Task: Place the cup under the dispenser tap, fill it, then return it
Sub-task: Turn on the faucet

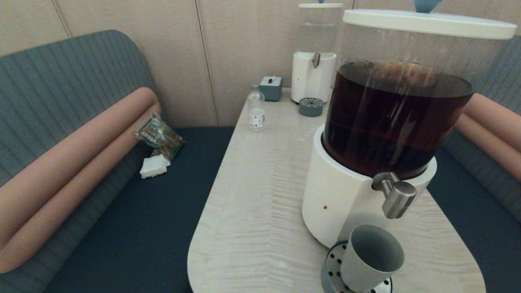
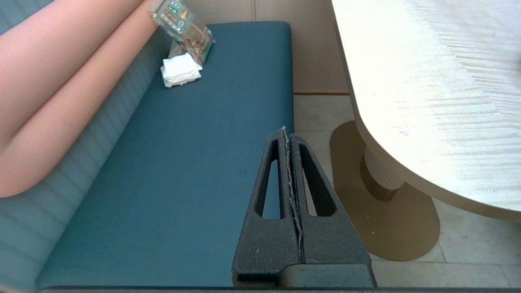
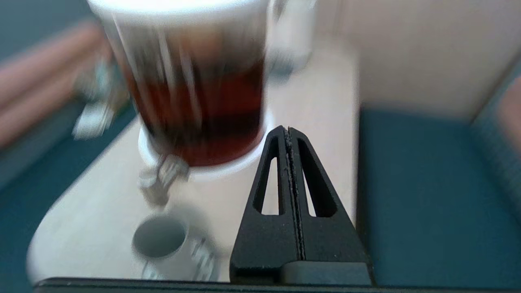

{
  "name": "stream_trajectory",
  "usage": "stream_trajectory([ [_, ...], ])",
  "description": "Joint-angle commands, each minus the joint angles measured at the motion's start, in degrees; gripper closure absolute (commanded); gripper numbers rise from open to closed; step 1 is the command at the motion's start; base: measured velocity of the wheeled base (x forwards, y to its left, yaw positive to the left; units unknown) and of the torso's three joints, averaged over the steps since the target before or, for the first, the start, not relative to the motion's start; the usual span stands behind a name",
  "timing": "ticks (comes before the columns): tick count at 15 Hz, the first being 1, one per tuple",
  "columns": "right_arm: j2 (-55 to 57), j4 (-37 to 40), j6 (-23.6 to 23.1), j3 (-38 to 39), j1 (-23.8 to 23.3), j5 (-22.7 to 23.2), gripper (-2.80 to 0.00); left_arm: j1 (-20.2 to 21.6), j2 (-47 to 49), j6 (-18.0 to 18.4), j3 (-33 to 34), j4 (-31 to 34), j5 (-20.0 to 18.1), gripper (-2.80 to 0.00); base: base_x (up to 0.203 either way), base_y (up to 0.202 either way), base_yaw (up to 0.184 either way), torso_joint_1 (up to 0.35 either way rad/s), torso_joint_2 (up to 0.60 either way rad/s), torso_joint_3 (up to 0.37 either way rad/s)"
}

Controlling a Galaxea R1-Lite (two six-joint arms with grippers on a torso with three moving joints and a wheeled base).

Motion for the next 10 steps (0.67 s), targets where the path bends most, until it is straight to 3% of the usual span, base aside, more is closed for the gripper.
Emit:
stream_trajectory([
  [1, 9.5, 6.18, 0.04, -4.9, 1.56, 0.65, 0.0, 0.03, 0.09, -0.05, -0.03, -0.05, 0.0, 0.0, 0.0, 0.0, 0.0, 0.0, 0.0, 0.0],
  [4, 16.18, 18.07, 0.04, -11.54, 9.31, 1.45, 0.0, 0.03, 0.09, -0.05, -0.01, -0.05, 0.0, 0.0, 0.0, 0.0, 0.0, 0.0, 0.0, 0.0],
  [7, 20.12, 22.34, -0.34, -13.51, 16.26, 2.06, 0.0, 0.03, 0.09, -0.05, -0.04, -0.05, 0.0, 0.0, 0.0, 0.0, 0.0, 0.0, 0.0, 0.0],
  [10, 24.49, 22.73, 0.14, -13.74, 17.42, 4.16, 0.0, 0.03, 0.09, -0.05, -0.04, -0.05, 0.0, 0.0, 0.0, 0.0, 0.0, 0.0, 0.0, 0.0],
])
